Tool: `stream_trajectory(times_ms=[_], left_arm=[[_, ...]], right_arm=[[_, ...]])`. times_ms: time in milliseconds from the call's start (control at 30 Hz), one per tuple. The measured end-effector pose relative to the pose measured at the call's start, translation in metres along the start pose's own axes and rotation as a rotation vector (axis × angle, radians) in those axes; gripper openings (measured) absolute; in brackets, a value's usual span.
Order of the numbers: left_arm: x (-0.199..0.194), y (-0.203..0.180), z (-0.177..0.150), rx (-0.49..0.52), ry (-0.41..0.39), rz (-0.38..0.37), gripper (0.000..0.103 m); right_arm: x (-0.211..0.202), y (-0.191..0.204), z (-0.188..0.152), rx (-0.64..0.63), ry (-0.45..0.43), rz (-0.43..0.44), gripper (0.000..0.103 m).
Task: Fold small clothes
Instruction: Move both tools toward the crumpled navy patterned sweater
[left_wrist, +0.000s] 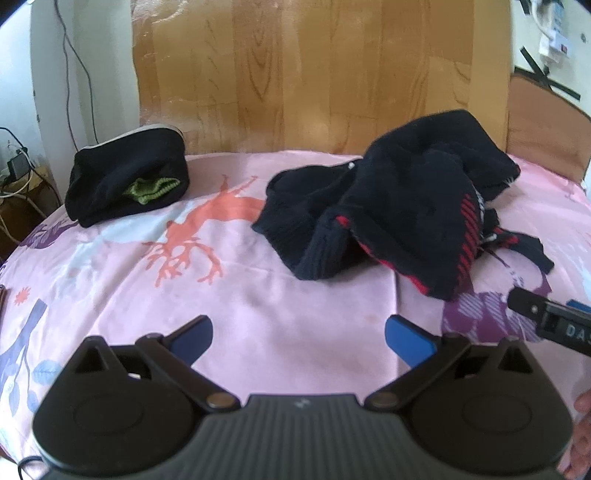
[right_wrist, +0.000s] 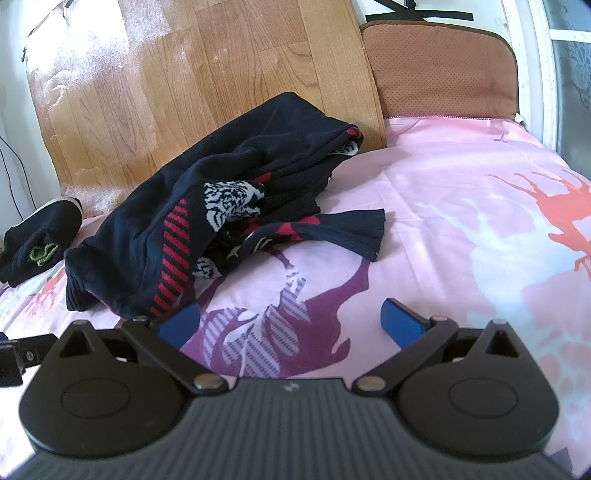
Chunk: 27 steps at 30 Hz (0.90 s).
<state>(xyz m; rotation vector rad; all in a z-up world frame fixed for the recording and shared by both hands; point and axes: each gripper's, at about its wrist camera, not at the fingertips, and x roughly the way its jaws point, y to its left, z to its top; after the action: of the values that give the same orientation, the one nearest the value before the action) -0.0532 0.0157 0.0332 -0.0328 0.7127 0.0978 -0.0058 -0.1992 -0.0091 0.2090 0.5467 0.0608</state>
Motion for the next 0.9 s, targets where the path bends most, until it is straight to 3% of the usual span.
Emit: stream_trajectory(times_ms=[267,800,900], left_arm=[[0.001,0.015,-0.001,0.043,-0.158,0.032,0.103],[0.034,0.040,0.004,0.056,-0.152,-0.029,0.103],[0.038,0.038,0.008,0.087,-0.180,-0.009,0.103]], right_arm=[[0.000,0.000,0.000,-0.001,0.001,0.000,0.103],[0.001,0.004,0.000,-0.031,0.012,-0.021,0.103],[0.002,0.005,0.000,-0.037,0.015,-0.028,0.103]])
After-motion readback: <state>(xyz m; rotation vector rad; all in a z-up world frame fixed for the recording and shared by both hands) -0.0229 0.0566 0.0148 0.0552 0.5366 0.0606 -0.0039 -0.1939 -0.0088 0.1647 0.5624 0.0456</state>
